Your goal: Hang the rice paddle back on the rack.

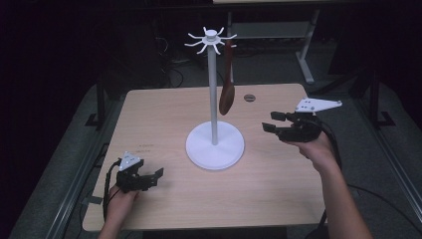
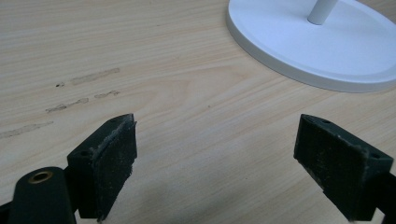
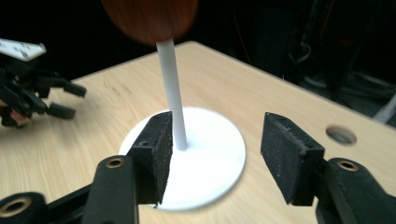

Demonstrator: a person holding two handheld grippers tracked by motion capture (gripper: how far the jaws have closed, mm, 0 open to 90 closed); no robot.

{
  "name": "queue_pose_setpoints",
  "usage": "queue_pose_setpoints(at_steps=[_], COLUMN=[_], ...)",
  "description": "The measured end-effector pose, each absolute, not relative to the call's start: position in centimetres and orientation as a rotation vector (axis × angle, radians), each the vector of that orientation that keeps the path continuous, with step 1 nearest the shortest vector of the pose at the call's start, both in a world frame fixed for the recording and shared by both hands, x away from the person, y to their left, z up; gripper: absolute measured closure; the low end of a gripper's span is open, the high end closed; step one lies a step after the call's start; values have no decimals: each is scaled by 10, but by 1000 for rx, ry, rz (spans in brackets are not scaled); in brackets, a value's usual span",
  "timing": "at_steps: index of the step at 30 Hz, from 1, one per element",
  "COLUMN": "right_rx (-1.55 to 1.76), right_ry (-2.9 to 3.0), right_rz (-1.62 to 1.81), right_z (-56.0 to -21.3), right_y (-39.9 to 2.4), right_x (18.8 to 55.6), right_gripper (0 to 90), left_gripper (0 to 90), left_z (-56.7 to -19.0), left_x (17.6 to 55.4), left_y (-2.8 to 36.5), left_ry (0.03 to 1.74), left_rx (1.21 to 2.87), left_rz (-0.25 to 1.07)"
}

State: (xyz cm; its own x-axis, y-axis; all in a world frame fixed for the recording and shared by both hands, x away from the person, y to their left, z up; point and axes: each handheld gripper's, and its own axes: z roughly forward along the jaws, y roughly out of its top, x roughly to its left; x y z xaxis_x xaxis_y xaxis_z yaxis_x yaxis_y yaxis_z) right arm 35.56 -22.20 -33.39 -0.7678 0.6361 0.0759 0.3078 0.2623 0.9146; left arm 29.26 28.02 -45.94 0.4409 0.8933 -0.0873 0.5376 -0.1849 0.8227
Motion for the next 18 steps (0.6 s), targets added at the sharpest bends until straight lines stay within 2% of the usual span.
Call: queue_pose_setpoints(at_steps=[18], right_rx=[981], right_ry=[2261], right_rz=[1392], right_z=[-399], right_y=[-239], right_x=[337], right_gripper=[410], left_gripper=[127], left_z=[-459], left_x=[293], left_y=[280], left_ry=[1203], left_rx=[1885], left_rz=[535])
